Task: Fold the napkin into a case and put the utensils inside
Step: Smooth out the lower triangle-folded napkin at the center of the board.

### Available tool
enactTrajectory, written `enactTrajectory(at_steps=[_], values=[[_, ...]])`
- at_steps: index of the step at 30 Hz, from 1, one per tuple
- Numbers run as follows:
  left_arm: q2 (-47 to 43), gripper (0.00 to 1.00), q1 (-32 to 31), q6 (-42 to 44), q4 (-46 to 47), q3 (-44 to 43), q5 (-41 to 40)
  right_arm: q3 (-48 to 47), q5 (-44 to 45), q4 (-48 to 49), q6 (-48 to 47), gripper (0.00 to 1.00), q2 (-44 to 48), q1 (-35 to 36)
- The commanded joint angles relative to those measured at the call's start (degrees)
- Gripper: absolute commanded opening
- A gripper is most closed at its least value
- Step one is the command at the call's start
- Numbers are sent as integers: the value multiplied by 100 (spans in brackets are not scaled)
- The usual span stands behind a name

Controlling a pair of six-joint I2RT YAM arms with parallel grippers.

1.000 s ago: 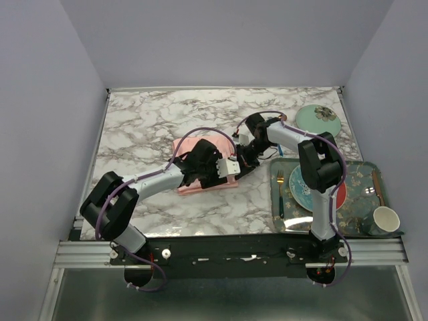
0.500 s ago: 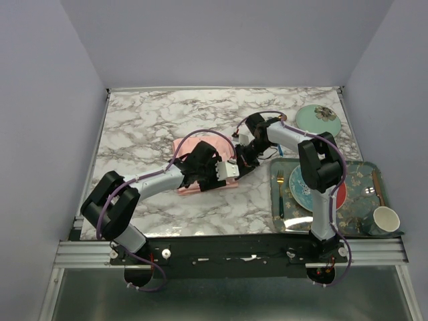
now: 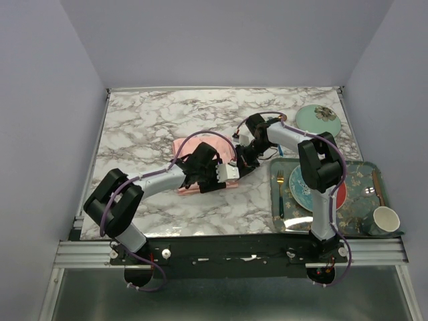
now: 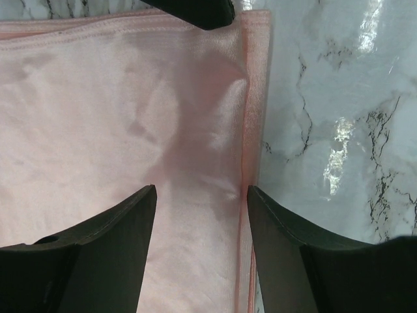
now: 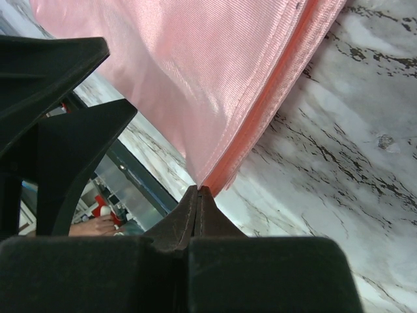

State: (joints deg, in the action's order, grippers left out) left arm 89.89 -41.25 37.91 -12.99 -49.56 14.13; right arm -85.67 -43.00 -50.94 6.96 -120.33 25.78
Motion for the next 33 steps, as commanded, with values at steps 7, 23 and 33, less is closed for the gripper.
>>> enactTrajectory(at_steps=[7,23,33], values=[[433,69,12,252,-168,-142,-209,287,-428,23,253,1,53,-12],[109,69,30,-2,-519,-177,19,156,-68,119,165,3,-244,-20],[-1157,85,1344,-1346,-1390,-747,1319,165,11,-109,-142,43,53,-20]])
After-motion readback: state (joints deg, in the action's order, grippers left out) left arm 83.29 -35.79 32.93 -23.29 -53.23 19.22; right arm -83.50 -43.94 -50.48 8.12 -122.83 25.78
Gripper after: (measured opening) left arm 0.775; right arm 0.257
